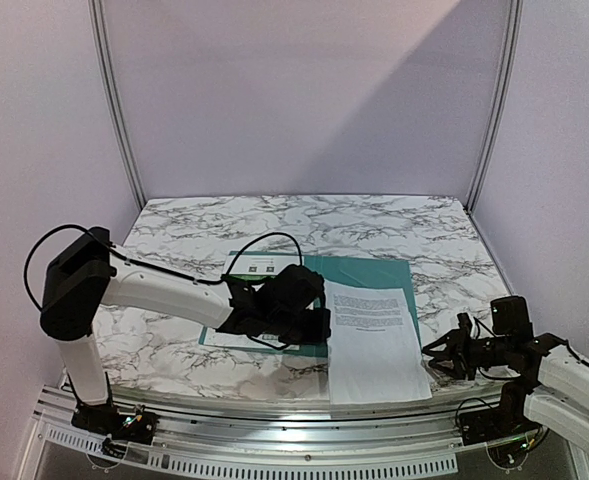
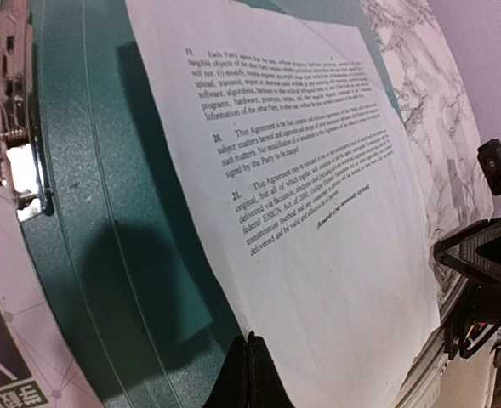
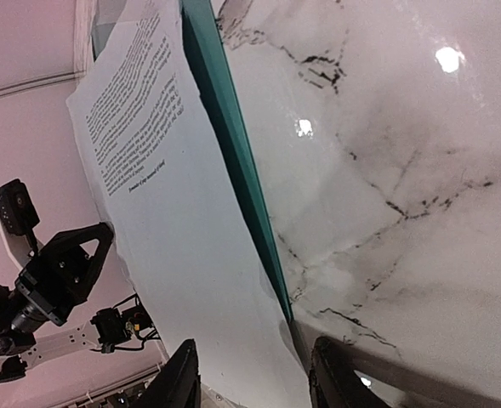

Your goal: Put the files into the folder

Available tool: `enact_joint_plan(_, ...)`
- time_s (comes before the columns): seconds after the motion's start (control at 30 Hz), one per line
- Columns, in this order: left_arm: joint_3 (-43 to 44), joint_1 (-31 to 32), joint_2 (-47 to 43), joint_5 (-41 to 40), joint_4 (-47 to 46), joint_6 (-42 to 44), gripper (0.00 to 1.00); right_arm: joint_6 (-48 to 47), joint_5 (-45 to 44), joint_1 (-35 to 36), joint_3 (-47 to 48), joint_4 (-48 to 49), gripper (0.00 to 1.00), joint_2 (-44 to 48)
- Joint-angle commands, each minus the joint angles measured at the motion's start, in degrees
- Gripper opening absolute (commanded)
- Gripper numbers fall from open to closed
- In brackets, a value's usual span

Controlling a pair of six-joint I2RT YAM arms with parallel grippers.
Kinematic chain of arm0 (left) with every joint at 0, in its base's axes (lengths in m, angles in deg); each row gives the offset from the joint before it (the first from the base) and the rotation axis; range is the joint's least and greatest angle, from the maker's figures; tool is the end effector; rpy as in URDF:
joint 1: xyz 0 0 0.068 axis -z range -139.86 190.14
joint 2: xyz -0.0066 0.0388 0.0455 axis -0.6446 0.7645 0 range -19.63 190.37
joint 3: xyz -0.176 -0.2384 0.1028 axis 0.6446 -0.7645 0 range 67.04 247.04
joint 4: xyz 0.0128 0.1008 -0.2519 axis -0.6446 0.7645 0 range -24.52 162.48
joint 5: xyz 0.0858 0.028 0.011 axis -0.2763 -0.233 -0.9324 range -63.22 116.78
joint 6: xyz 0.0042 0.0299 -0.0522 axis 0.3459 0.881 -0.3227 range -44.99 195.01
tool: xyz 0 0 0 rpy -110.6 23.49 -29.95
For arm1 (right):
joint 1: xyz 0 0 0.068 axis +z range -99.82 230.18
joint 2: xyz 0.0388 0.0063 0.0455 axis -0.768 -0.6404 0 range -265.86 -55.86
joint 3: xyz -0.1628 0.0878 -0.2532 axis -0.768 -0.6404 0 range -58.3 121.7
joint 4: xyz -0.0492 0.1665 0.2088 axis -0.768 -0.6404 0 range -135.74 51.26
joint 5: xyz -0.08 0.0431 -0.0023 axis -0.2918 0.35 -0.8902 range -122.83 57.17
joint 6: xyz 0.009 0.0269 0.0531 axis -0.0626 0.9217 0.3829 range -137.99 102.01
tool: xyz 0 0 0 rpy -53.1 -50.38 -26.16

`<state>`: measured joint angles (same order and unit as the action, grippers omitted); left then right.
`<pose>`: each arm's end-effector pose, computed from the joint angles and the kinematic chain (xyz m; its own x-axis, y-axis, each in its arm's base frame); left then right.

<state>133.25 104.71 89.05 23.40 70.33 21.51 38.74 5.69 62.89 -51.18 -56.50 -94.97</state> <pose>0.1860 -0.3850 0.1877 -0.8986 0.0214 -0.4382 0.2724 0.8101 -0.5191 0.0931 0.0495 0.1387 -0.8806 0.4719 0.0432 0.3128 0.5105 0.8009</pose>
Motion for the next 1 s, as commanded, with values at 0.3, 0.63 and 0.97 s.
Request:
enact_joint_plan(0.3, 1.8, -5.0, 2.2, -0.4, 1.1, 4.0, 0.0, 1.1, -0.9, -0.2, 1.2, 7.9, 0.35, -8.2)
enact_joint_plan(0.63, 1.2, -7.8, 2.5, 0.2, -2.1, 3.8, 0.0, 0.1, -1.1, -0.2, 3.0, 11.3, 0.32, -13.9)
enact_joint_plan(0.97, 0.7, -8.6, 4.2, 1.4, -10.4, -2.1, 0.0, -0.6, -1.5, -0.1, 5.6, 12.6, 0.32, -16.8)
